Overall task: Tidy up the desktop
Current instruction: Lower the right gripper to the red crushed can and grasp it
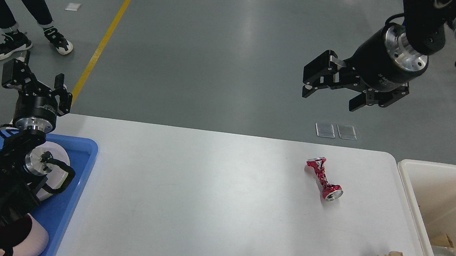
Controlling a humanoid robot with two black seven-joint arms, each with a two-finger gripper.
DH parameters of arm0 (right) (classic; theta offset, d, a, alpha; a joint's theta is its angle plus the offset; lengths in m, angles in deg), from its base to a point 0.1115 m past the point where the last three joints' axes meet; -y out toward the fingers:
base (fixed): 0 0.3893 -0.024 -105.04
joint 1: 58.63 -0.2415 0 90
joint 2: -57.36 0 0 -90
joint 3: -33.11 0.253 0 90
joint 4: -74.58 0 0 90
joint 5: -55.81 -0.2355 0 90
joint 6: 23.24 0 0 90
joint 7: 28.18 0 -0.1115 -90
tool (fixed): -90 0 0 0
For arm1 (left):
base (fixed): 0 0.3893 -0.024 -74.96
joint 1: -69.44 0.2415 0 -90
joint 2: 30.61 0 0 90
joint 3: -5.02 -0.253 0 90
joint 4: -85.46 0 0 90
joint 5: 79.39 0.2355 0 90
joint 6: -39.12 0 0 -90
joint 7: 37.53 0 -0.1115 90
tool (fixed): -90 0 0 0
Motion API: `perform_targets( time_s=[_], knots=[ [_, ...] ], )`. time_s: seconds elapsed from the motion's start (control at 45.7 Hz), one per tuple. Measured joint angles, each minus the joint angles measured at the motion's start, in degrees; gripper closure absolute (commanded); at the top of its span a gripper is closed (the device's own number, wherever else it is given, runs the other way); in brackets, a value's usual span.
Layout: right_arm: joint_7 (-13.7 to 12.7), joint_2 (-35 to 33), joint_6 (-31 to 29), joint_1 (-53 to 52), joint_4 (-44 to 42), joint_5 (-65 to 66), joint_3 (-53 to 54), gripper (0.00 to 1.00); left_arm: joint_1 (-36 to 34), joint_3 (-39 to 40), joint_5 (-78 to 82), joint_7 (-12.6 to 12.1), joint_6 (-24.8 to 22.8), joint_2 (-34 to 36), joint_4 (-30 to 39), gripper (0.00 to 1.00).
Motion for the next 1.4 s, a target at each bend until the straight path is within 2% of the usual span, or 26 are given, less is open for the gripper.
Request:
perform_targets(
  time_s=[0.175,0.328,0.503,0.612,0.722,0.875,1.159,1.4],
  knots=[
    [-0.2,0.8,20.9,15.7,-0.6,2.3,-1.4,0.00,0.0,0.0,0.0,0.0,0.0,0.0,0.0,0.03],
    [0.0,5.2,29.4,27.8,-4.2,13.6,-1.7,0.00,0.0,0.0,0.0,0.0,0.0,0.0,0.0,0.03],
    [-0.2,9.6,42.6,41.7,-10.4,21.3,-3.4,0.00,0.0,0.0,0.0,0.0,0.0,0.0,0.0,0.03],
    [-0.2,11.1,45.3,47.2,-17.3,21.7,-4.7,0.00,0.0,0.0,0.0,0.0,0.0,0.0,0.0,0.03],
    [-0.3,14.2,48.2,54.4,-28.5,21.8,-5.5,0.00,0.0,0.0,0.0,0.0,0.0,0.0,0.0,0.03],
    [-0.3,16.2,49.3,62.9,-38.8,21.7,-5.4,0.02,0.0,0.0,0.0,0.0,0.0,0.0,0.0,0.03],
    [-0.5,17.5,49.8,70.2,-47.5,21.7,-5.7,0.10,0.0,0.0,0.0,0.0,0.0,0.0,0.0,0.03],
    [-0.5,17.6,49.1,71.5,-48.2,21.9,-6.0,0.12,0.0,0.0,0.0,0.0,0.0,0.0,0.0,0.03]
  ],
)
